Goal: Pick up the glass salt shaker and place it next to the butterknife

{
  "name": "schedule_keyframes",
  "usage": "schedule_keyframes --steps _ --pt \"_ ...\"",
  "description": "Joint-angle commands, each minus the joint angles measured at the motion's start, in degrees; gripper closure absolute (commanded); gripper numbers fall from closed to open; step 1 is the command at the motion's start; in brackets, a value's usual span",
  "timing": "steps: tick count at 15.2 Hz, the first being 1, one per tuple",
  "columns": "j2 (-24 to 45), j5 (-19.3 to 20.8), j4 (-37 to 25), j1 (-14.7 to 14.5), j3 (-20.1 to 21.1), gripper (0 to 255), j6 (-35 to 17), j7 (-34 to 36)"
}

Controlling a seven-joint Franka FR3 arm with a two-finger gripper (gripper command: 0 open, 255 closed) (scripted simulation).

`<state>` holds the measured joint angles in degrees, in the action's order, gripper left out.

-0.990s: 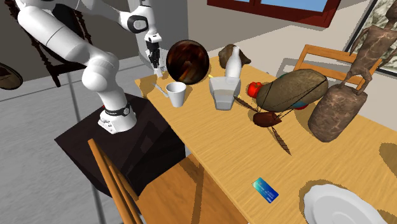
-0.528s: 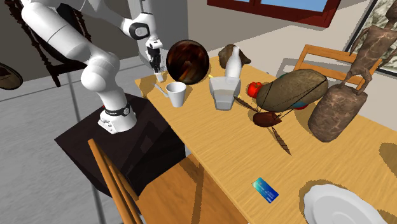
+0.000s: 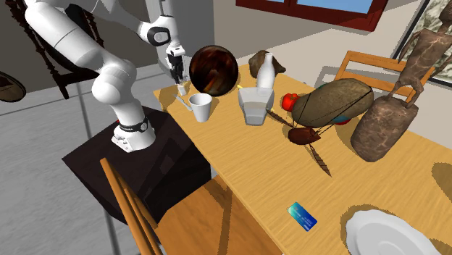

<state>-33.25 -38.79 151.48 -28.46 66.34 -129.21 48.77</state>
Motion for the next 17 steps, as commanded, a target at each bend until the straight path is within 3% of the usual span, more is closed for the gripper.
schedule_keyframes --steps 1,5,9,17 --pt "0.00 0.00 0.00 0.00 0.00 0 0.00 0.00" --pt "0.00 0.00 0.00 0.00 0.00 0 0.00 0.00" --pt "-5.43 2.07 -3.10 -3.62 -7.42 0 9.33 0.21" --pt "-5.44 2.07 -3.10 -3.61 -7.41 0 9.33 0.20"
